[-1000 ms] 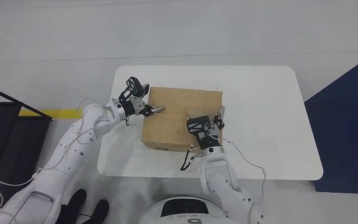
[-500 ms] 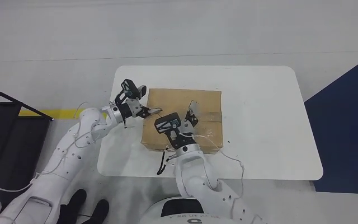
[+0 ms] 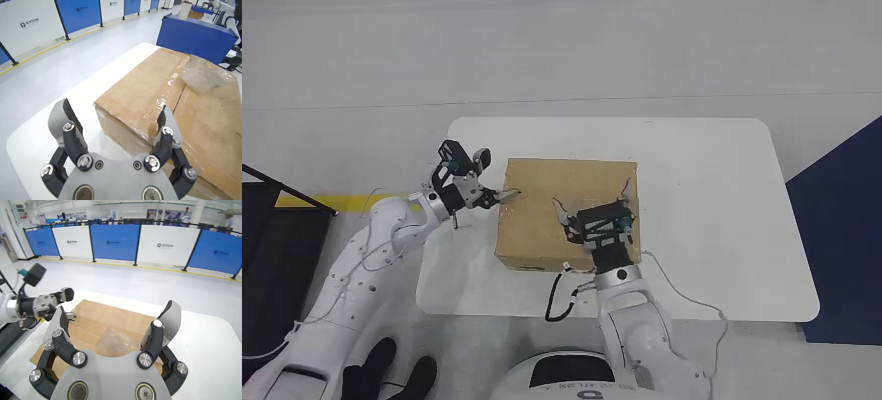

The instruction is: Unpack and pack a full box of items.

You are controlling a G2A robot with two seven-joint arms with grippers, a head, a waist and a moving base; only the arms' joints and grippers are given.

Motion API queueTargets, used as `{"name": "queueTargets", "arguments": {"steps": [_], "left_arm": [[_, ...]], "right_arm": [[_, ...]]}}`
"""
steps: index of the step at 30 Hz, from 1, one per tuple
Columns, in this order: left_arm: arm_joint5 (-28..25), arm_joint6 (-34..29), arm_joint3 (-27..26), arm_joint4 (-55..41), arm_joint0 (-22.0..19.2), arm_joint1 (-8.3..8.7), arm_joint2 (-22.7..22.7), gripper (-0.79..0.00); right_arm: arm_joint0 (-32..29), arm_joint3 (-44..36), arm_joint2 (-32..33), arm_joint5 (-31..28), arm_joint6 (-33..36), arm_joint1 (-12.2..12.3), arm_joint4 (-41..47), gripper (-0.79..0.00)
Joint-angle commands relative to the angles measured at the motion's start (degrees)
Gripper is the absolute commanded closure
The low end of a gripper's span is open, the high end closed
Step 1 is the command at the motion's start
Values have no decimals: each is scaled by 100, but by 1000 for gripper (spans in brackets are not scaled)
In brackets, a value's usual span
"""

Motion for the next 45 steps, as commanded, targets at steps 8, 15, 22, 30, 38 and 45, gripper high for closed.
{"name": "queueTargets", "arguments": {"steps": [8,15,22,30,38,45], "left_arm": [[-332,-269,-735,129,376,145,-575,-785],[-415,-564,-834,385,419,139,-476,-785],[-369,-616,-564,482,287,78,-264,-785],[-333,-599,-266,441,145,11,-99,-785],[-304,-589,-197,433,87,-34,-13,-785],[-272,-567,-196,420,99,-56,-4,-785]], "right_arm": [[59,-64,-101,-194,-49,-12,443,-785],[-160,158,949,-1129,-1196,23,3070,-785],[-363,282,1321,-1470,-1431,77,3308,-785],[-289,339,1415,-2069,-212,146,3577,-785],[259,781,1406,-1956,572,134,3981,-785],[918,1155,791,-2084,1571,69,4368,-785]]}}
